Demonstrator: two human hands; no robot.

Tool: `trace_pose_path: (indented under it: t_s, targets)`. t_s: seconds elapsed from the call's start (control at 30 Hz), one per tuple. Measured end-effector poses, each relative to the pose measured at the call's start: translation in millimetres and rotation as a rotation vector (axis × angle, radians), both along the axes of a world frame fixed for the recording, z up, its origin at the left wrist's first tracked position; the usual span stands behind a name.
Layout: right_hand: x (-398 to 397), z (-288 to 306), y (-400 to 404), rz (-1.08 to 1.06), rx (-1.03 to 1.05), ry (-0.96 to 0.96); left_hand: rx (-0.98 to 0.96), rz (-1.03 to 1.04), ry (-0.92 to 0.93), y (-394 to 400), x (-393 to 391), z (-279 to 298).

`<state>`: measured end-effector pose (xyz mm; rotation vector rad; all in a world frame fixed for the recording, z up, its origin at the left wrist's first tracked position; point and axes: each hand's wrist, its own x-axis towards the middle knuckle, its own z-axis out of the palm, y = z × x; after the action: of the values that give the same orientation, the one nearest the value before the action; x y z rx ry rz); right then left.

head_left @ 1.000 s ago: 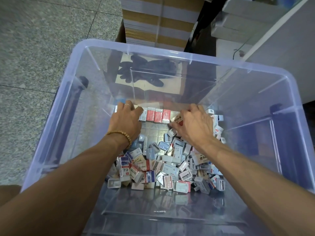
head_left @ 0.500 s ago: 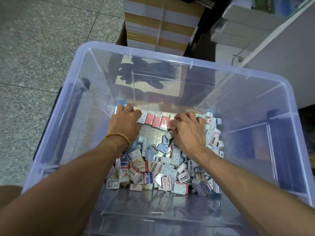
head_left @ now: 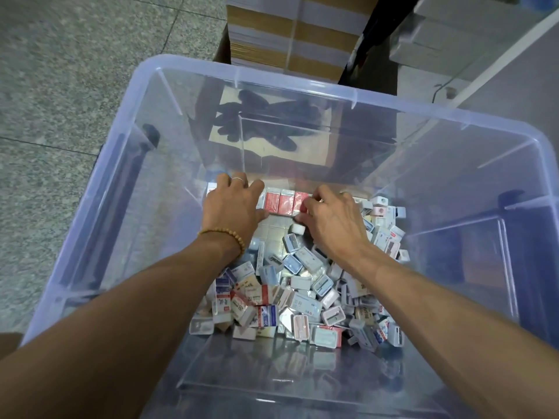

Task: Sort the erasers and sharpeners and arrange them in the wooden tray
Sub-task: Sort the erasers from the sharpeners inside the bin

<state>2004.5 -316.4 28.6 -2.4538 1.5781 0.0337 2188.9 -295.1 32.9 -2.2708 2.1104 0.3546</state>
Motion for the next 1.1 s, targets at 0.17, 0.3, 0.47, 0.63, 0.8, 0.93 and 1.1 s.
trace_pose_path:
  t_s: [0.17, 0.3, 0.47, 0.63, 0.8, 0.93, 1.1]
  targets:
    - [-4, 6, 4, 0.037, 0.056, 0.022, -0.001, -0.033, -0.018, 2, 1, 1]
    - [-6, 11, 2, 0.05, 0.088, 0.0, 0.022, -0.043, -0.015, -1, 1, 3]
    - [-2, 21, -2, 0.021, 0.158, 0.025, 0.067, 0.018, 0.062, -4, 1, 12]
    - [-15, 50, 8, 0.098, 0.208, 0.004, 0.076, -0.01, 0.223, 3, -13, 30]
    - [-39, 76, 32, 0.191, 0.626, 0.151, 0.394, -0.44, 0.31, 13, -35, 35]
    - [-54, 77, 48, 0.187, 0.668, 0.168, 0.545, -0.632, 0.078, 19, -39, 27]
    - [-49, 71, 51, 0.285, 0.545, 0.277, 0.613, -0.525, 0.206, 24, -38, 32]
